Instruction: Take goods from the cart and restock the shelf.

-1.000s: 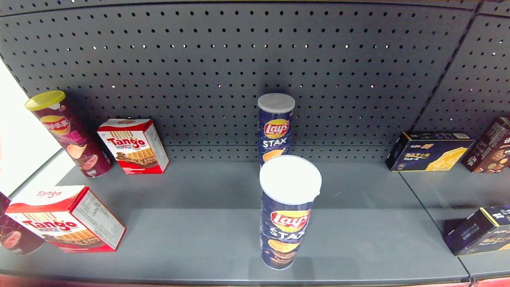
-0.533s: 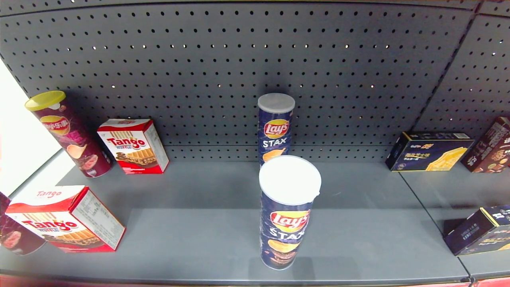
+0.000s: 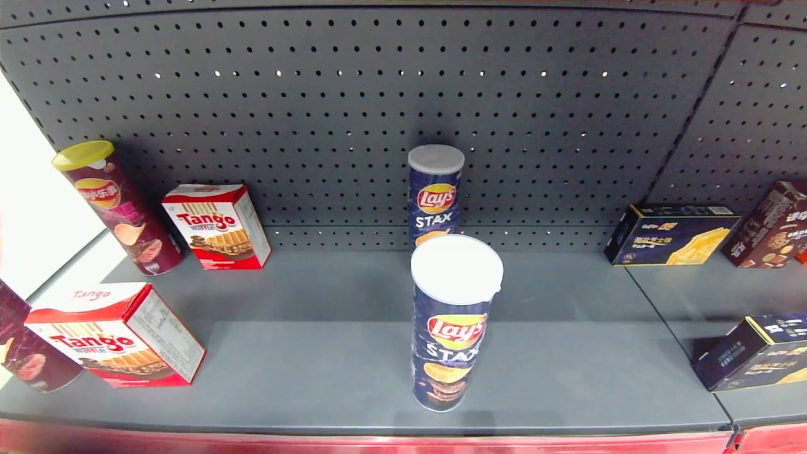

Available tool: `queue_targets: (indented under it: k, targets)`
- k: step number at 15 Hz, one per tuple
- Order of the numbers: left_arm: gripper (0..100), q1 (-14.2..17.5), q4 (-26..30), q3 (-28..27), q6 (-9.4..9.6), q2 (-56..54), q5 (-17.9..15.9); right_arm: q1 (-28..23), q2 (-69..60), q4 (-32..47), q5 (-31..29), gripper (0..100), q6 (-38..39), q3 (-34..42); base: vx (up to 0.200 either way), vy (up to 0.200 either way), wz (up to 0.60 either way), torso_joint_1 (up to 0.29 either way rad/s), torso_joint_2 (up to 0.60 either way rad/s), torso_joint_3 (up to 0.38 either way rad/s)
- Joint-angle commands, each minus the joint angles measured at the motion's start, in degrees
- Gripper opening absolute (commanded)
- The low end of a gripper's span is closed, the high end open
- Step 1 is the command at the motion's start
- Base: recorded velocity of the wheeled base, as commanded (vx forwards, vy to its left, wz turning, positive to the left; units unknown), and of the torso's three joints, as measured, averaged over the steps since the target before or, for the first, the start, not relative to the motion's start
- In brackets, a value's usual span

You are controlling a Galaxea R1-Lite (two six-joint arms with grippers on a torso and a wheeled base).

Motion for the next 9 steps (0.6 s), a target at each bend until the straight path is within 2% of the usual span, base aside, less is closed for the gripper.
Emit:
queue_targets:
  k: [1, 6, 7, 9]
  targets:
    - [100, 0.0, 0.01, 0.0, -0.1, -0.02, -0.04, 0.01, 0.05, -0.02, 0.03, 100, -0.01, 0.0, 0.0, 0.0, 0.0, 0.0, 0.0, 0.0]
    - [100, 0.0, 0.01, 0.0, 0.08, -0.02, -0.04, 0.01, 0.05, 0.07, -0.32, 100, -0.1, 0.0, 0.0, 0.0, 0.0, 0.0, 0.0, 0.0]
    - [100, 0.0, 0.01, 0.0, 0.08, -0.02, 0.14, 0.01, 0.05, 0.16, -2.69, 100, -0.01, 0.0, 0.0, 0.0, 0.0, 0.0, 0.0, 0.0]
    - [100, 0.0, 0.01, 0.0, 0.08, -0.02, 0.14, 0.01, 0.05, 0.16, -2.78, 100, -0.1, 0.0, 0.0, 0.0, 0.0, 0.0, 0.0, 0.0]
